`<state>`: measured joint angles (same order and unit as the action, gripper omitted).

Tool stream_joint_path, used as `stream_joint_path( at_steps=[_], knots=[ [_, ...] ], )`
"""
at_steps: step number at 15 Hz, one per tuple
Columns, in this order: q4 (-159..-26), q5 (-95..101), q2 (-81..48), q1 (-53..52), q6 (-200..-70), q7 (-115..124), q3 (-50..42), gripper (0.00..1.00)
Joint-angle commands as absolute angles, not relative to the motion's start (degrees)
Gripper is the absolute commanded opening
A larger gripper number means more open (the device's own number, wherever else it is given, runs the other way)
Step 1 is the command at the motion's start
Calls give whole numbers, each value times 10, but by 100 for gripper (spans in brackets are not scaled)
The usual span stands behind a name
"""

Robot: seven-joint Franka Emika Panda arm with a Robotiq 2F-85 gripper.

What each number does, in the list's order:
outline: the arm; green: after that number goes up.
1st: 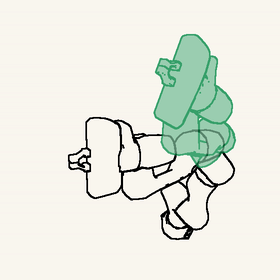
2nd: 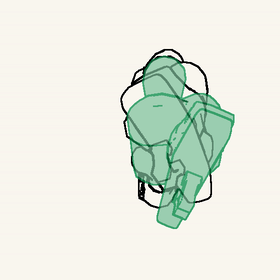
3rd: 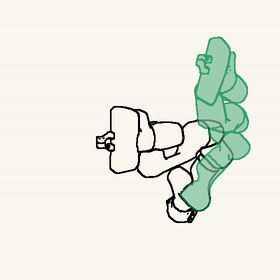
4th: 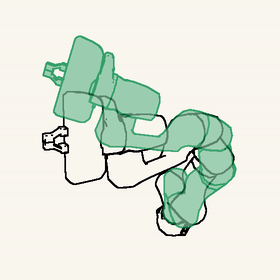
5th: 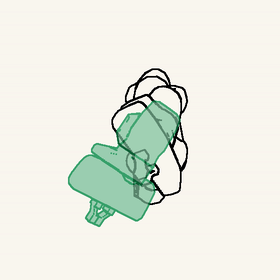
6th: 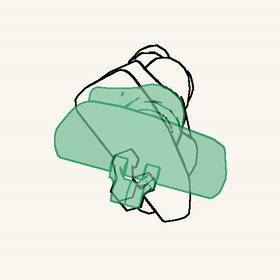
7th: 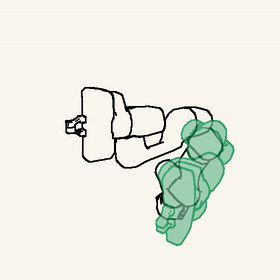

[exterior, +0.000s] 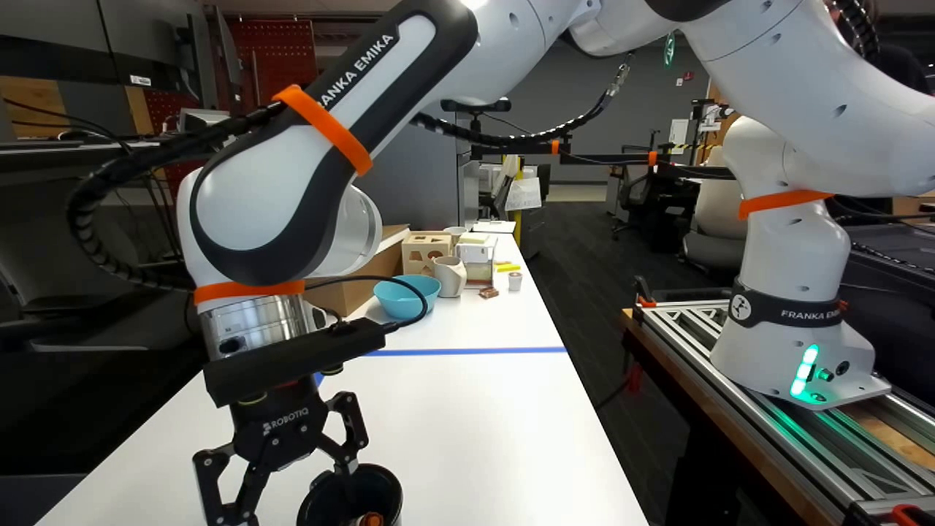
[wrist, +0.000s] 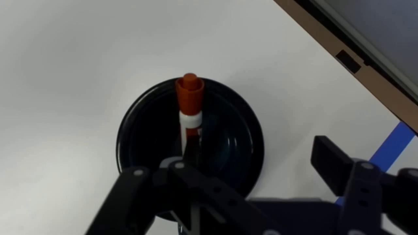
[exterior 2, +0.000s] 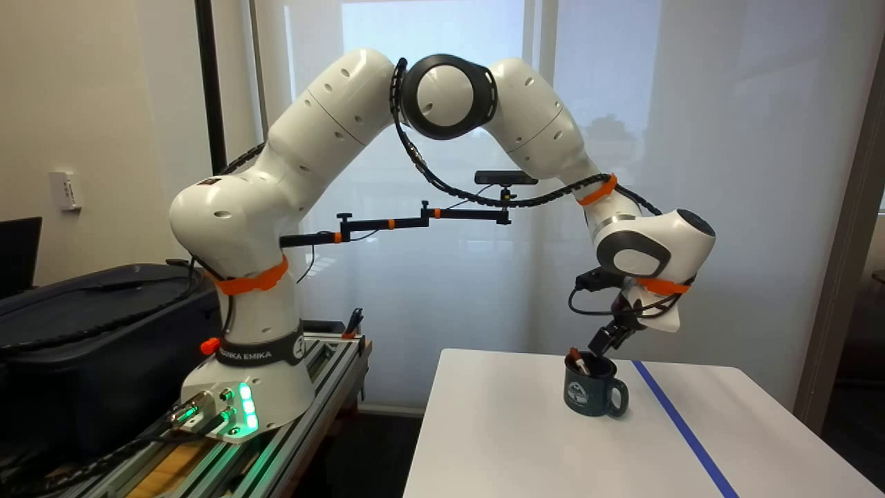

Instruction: Remove the marker from the cup and put it on the table inside the blue border

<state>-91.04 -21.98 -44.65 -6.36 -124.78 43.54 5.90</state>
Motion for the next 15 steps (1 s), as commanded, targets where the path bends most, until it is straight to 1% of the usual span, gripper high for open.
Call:
stream_joint_path(
  at_steps=[1,2,3,4,6,8,10,11,13,14,15],
  knots=[
    [-931,-235,-429,-68,-1249,436,54,73],
    [-934,-234,-427,-68,-1250,438,53,62],
    [-937,-234,-426,-68,-1249,439,52,60],
    [-941,-233,-423,-69,-1248,440,52,54],
    [-945,-232,-420,-69,-1247,440,51,55],
    [-949,-230,-418,-70,-1246,442,49,65],
    [-952,-230,-412,-70,-1245,443,49,65],
    [-957,-230,-407,-70,-1245,444,48,67],
    [-969,-230,-396,-71,-1243,447,47,61],
    [-978,-230,-388,-71,-1243,448,47,62],
    [-986,-229,-379,-71,-1242,449,46,60]
  ],
)
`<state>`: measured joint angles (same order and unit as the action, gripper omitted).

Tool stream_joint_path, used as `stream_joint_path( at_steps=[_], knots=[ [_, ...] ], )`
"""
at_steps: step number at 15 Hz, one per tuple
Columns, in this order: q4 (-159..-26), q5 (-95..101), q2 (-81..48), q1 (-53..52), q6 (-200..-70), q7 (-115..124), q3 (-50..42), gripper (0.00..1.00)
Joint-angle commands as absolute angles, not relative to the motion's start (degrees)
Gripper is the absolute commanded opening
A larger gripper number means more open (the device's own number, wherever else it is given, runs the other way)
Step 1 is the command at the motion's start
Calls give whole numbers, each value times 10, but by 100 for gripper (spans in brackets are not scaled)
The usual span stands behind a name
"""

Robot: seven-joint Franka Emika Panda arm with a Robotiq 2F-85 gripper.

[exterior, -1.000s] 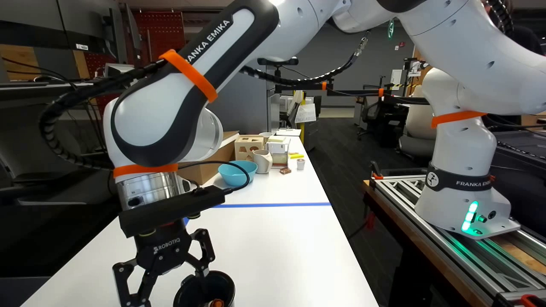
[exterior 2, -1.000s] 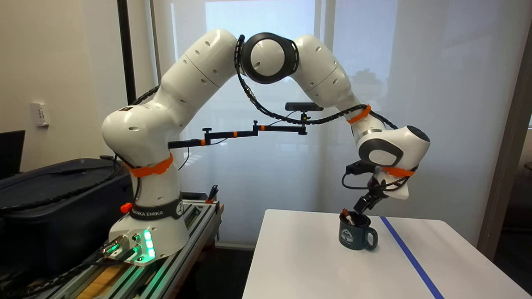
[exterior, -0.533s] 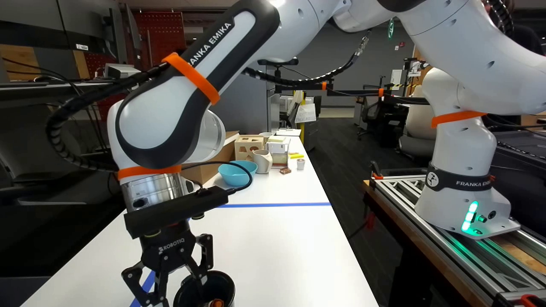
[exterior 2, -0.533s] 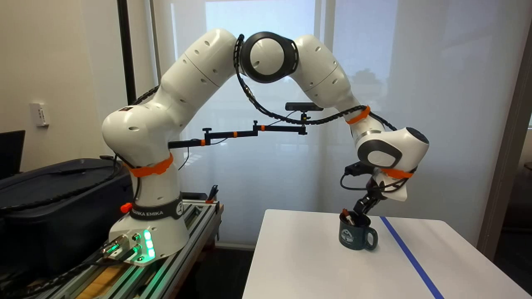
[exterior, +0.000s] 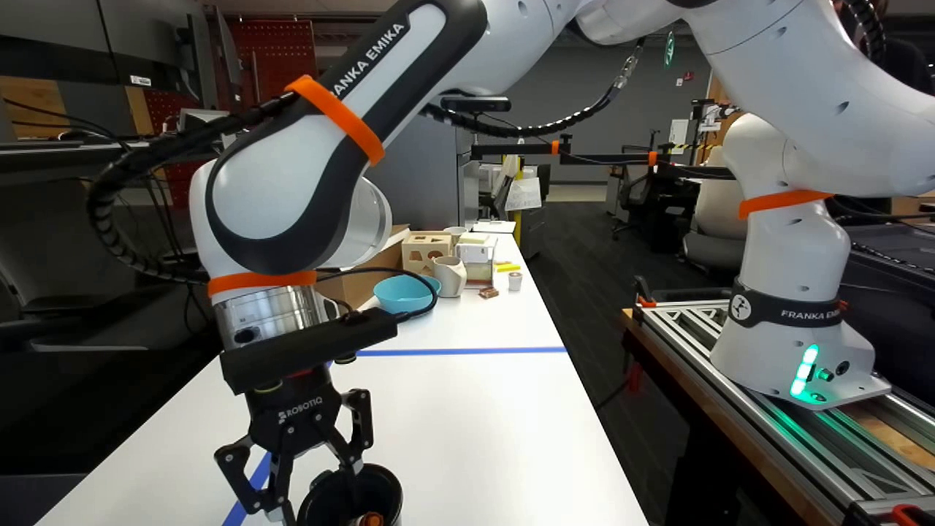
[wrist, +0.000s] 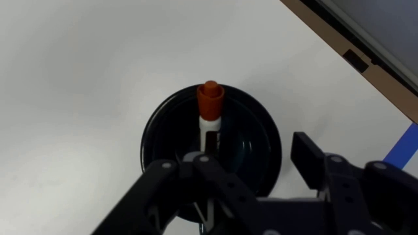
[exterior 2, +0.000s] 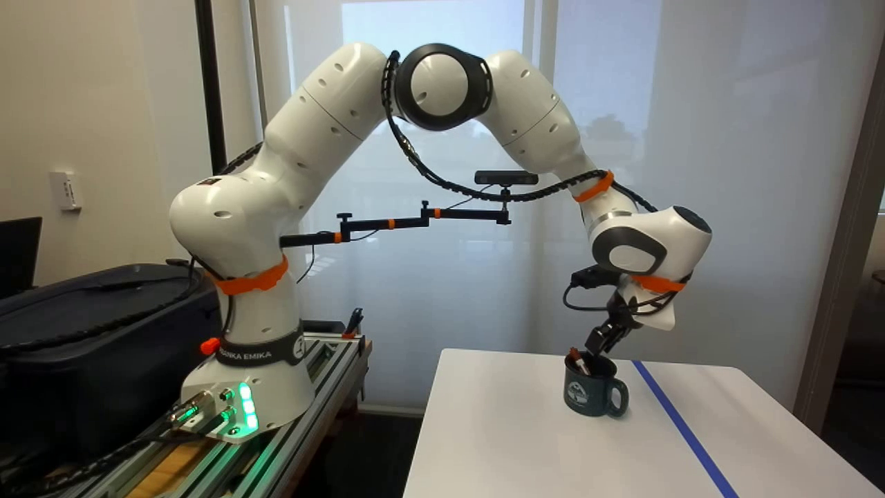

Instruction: Remove the marker from the cup and put it on the table inside the blue border

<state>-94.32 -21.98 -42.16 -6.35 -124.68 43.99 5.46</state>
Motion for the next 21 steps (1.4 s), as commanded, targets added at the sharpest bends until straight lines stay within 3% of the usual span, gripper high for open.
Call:
stream_joint_path(
  at_steps=[1,8,12,16,21],
  knots=[
    [-995,-228,-372,-71,-1243,451,45,60],
    [-1041,-223,-344,-69,-1248,452,33,50],
    [-1042,-225,-353,-71,-1250,448,35,39],
    [-1032,-225,-360,-76,-1249,448,39,48],
    [-1023,-226,-372,-78,-1247,448,40,37]
  ],
)
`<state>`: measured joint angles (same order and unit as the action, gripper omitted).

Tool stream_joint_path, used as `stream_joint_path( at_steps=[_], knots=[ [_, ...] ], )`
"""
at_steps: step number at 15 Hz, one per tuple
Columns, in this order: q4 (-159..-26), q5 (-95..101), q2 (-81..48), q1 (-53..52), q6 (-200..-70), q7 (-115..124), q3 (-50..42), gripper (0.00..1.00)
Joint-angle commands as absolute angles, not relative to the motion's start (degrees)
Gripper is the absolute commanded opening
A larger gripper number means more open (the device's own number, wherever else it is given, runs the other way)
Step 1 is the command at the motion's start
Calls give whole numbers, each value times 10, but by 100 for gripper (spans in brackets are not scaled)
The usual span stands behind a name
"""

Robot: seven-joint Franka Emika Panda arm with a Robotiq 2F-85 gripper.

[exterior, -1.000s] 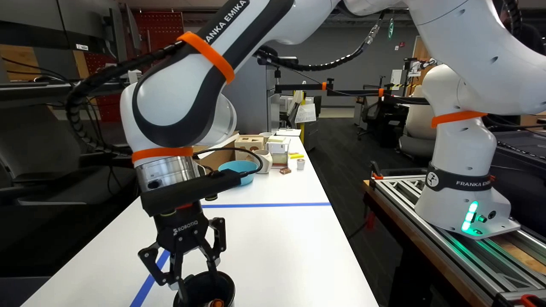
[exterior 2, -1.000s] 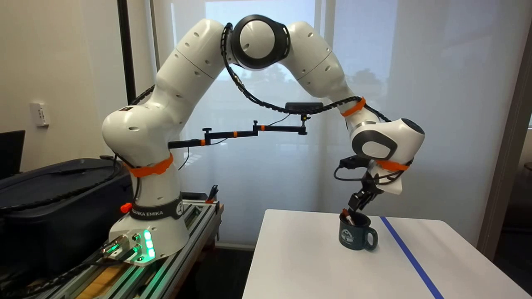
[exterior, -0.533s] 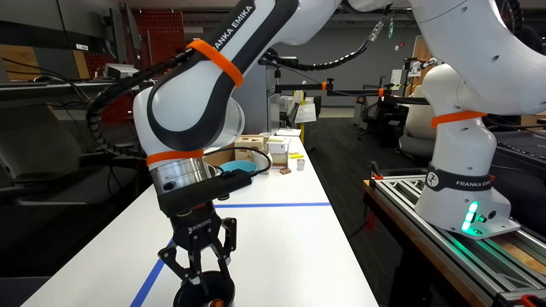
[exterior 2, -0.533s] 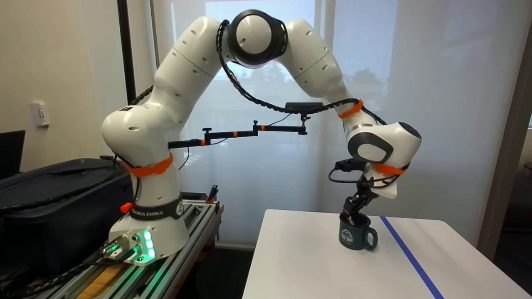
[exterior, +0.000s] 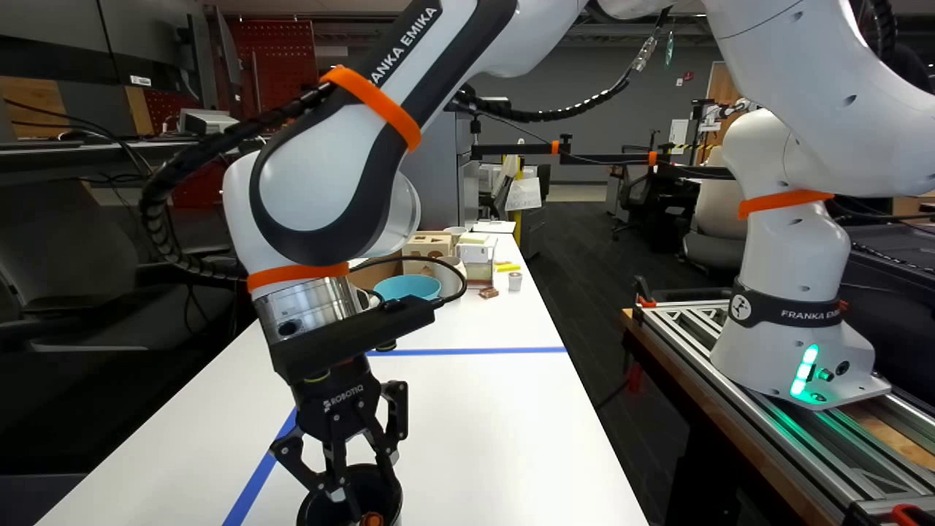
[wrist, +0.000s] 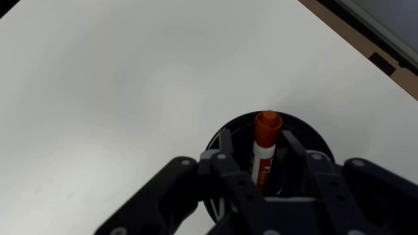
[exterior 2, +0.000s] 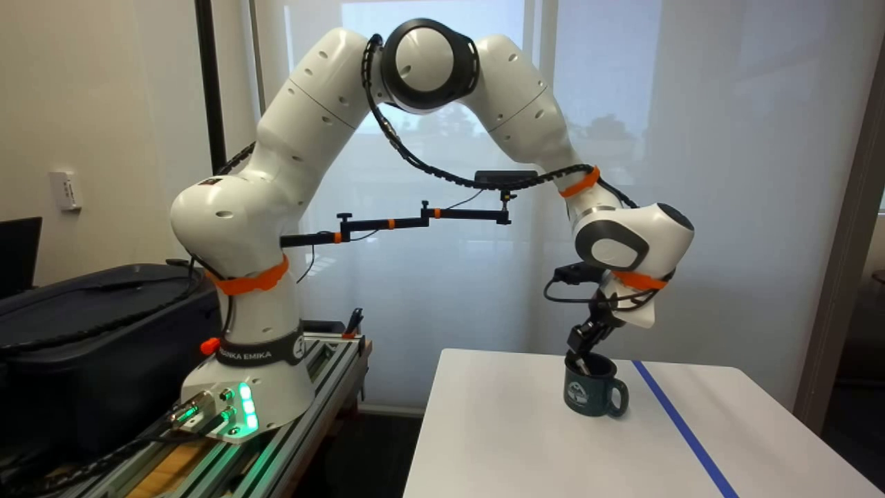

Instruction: Remove the marker from the cup and put it on the table inside the blue border

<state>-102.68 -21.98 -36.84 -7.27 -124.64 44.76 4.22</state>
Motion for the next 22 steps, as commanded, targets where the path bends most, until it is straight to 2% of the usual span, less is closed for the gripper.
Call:
stream_joint_path(
  at_steps=[1,2,3,5,6,9,13,14,16,18,20,22],
  knots=[
    [-1020,-226,-374,-79,-1247,448,40,36],
    [-1018,-225,-377,-79,-1247,448,40,33],
    [-1015,-225,-379,-80,-1247,447,41,24],
    [-1009,-225,-382,-82,-1248,446,43,34],
    [-1005,-226,-383,-83,-1247,446,44,32],
    [-998,-226,-387,-86,-1246,445,48,40],
    [-991,-226,-396,-89,-1246,444,50,37],
    [-990,-226,-397,-89,-1245,444,50,36],
    [-989,-225,-397,-89,-1244,444,49,13],
    [-990,-223,-392,-90,-1243,445,48,0],
    [-994,-221,-379,-91,-1238,448,48,5],
    [-1011,-218,-352,-93,-1230,451,48,5]
  ],
)
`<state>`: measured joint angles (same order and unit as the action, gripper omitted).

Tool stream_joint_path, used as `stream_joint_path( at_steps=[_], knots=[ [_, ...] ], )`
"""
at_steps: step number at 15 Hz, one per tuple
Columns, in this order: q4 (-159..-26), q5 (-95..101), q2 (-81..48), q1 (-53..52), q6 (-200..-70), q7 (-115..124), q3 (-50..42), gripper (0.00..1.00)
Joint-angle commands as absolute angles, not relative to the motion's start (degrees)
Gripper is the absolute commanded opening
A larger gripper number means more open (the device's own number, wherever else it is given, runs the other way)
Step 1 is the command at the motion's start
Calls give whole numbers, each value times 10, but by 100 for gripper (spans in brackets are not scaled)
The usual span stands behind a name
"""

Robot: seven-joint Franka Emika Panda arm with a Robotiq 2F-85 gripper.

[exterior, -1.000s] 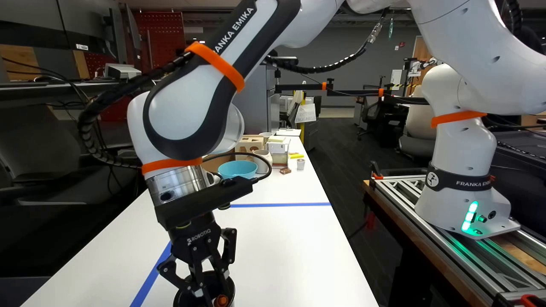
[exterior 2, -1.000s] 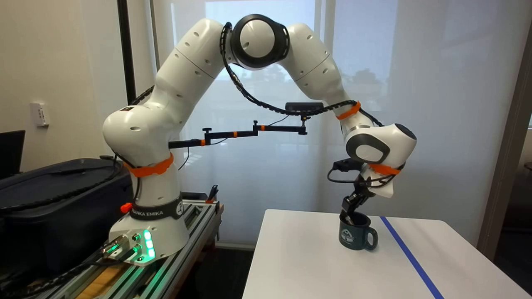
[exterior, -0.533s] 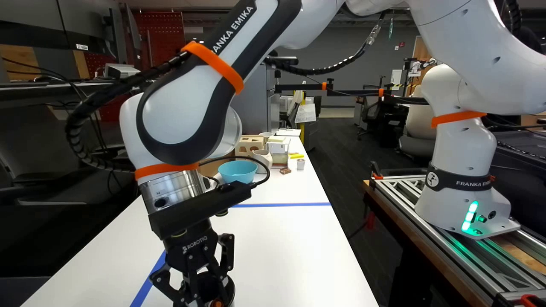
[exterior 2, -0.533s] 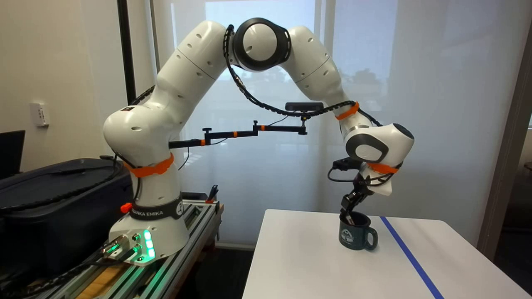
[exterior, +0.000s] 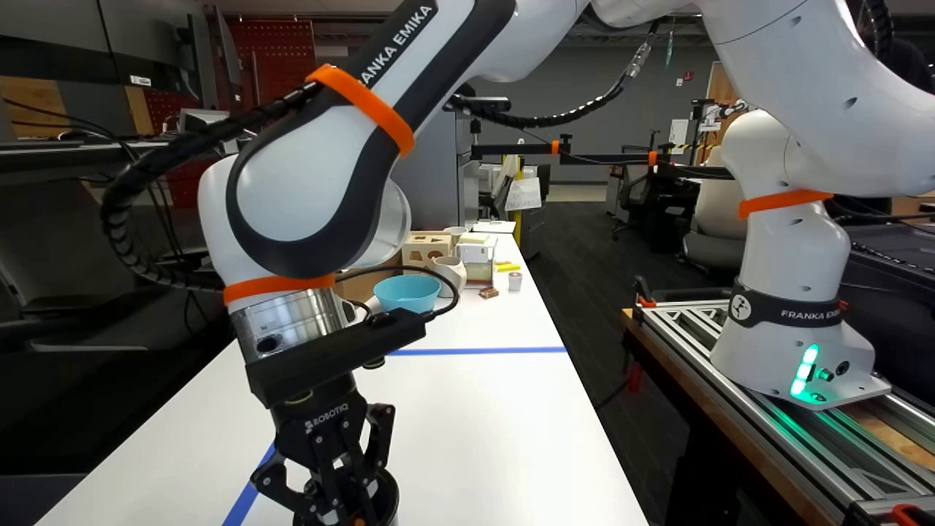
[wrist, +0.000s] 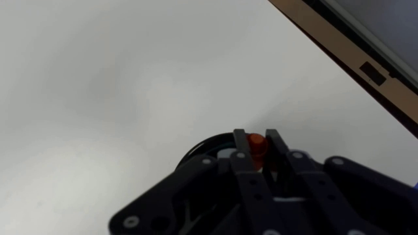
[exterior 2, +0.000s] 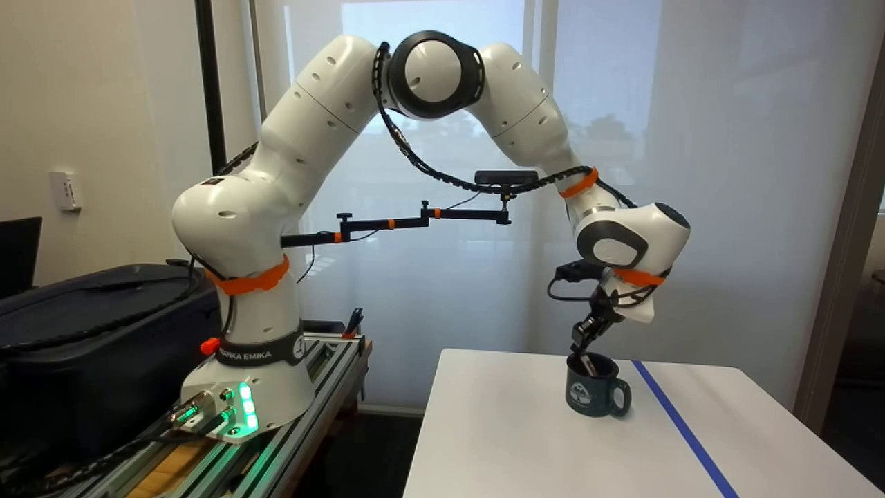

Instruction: Remove the marker from the cup and put it on the table inside the blue border

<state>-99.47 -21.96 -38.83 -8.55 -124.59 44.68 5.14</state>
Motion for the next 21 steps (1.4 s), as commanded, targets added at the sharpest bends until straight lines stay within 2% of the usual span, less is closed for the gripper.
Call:
stream_joint_path(
  at_steps=[1,8,13,17,21],
  knots=[
    [-1022,-217,-334,-94,-1221,455,47,5],
    [-1131,-169,-157,-107,-1182,477,33,5],
    [-1223,-19,-43,-92,-1224,517,6,5],
    [-1295,73,-17,-61,-1301,556,-8,5],
    [-1349,153,-56,-36,-1451,633,-25,5]
  ],
)
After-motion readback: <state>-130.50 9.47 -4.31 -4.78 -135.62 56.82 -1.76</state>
